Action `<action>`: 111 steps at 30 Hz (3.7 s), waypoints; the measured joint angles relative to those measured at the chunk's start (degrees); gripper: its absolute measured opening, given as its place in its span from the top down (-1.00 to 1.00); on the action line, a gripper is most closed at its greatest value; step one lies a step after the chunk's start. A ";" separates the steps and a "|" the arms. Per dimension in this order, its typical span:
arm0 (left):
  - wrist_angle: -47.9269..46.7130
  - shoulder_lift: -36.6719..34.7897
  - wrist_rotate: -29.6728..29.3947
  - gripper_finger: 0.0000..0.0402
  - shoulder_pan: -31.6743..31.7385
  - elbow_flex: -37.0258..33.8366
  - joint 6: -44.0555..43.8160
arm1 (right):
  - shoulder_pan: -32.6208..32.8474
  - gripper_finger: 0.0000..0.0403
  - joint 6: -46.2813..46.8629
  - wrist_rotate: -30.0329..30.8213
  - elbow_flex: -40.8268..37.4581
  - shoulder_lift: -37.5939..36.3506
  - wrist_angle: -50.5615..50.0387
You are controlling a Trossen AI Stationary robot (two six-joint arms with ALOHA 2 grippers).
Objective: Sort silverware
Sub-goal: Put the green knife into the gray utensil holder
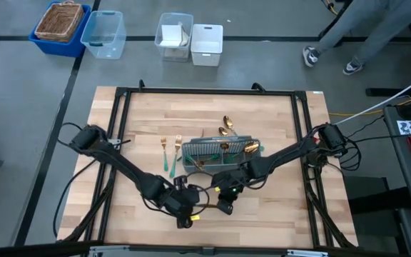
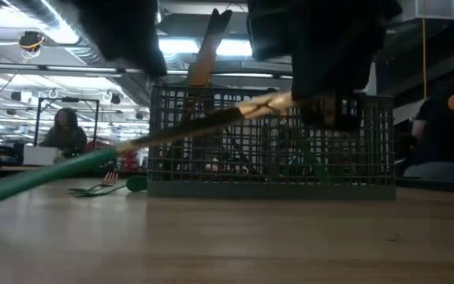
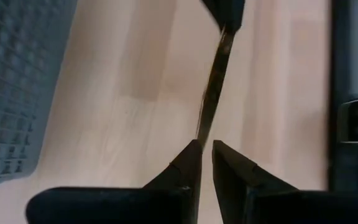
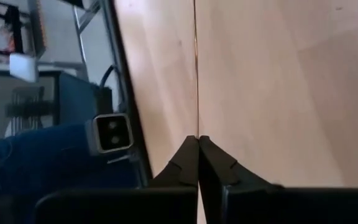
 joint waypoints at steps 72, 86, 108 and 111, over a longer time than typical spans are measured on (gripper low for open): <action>-7.72 -22.44 -13.57 0.86 2.89 0.04 17.18 | -14.88 1.00 -13.46 -2.57 63.54 5.09 -79.75; -7.47 -22.36 -13.31 0.86 2.35 0.00 14.09 | -11.56 1.00 -17.94 -4.50 62.55 5.09 -77.40; -6.77 -25.08 -13.53 0.86 0.14 0.07 12.42 | -9.19 1.00 -19.26 -0.10 66.97 7.61 -71.84; -6.00 -26.07 -13.31 0.86 0.14 -0.01 13.15 | -9.76 1.00 -19.43 2.00 67.06 7.76 -72.39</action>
